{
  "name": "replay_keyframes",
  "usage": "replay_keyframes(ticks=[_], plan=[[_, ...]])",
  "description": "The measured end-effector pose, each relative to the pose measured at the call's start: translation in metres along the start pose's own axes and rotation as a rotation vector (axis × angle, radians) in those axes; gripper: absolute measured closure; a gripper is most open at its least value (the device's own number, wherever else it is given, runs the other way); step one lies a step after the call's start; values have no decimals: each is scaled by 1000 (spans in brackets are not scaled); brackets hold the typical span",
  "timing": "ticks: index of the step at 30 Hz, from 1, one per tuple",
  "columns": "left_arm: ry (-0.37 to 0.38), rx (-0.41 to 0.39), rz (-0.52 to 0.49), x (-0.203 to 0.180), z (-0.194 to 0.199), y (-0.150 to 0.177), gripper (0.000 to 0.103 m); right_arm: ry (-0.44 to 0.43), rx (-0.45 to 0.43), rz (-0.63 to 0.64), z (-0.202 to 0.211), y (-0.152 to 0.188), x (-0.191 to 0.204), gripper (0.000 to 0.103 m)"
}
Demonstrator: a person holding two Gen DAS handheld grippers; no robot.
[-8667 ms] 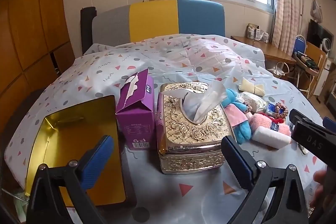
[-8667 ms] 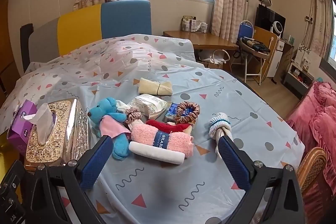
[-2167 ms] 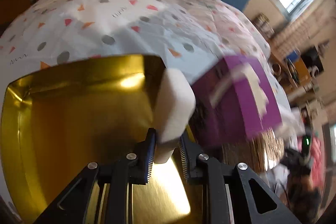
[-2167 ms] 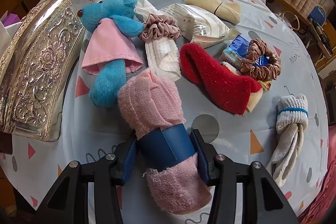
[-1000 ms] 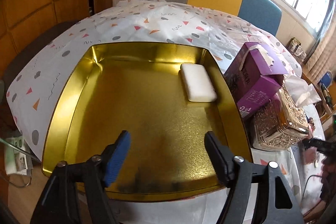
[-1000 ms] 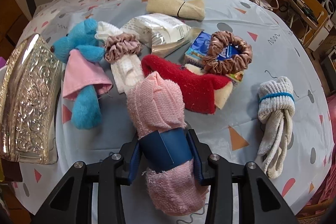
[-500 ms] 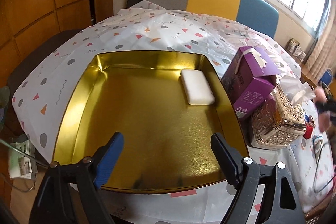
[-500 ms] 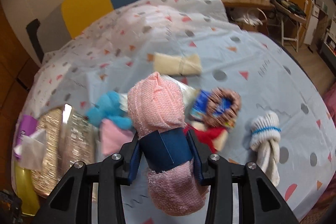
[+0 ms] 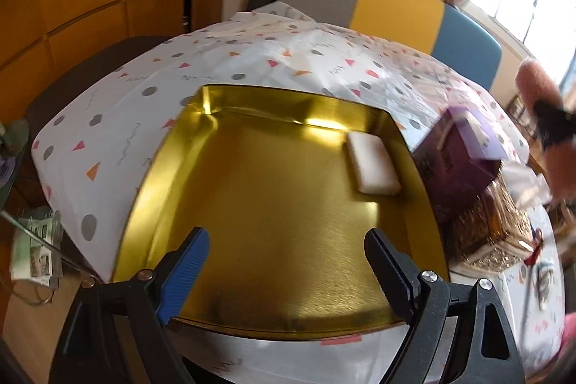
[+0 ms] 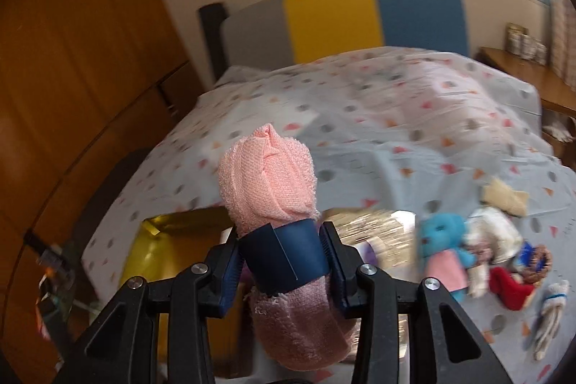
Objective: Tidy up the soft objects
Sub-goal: 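Lower the pink towel roll into the gold tray beside the white roll, open right tool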
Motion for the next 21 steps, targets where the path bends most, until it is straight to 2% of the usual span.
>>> replay_keyframes(ticks=[4,8,14,21], plan=[[-34,-11,34,21,1,-3,14,-74,101,0,-26,41,47,62],[-58,-15,77,41,2,-3,14,-87,187,-25,-51,80,65,62],[-66,-12,98,53,0,-1,14,-26,260,-38,-84,114,64,61],[-68,-4,76,51,-2,4,14,49,285,-27,-104,129,52,58]])
Point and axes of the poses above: each gripper's, at about its wrist camera, not at the fingertips, and z roughly against the way its jaws point, x to its left, y to its underside, the point moved 10 cm from there along -z, roughly the way its jaws point, and after that the axes turned 7 degrees about -x, right-handed, at the moved point
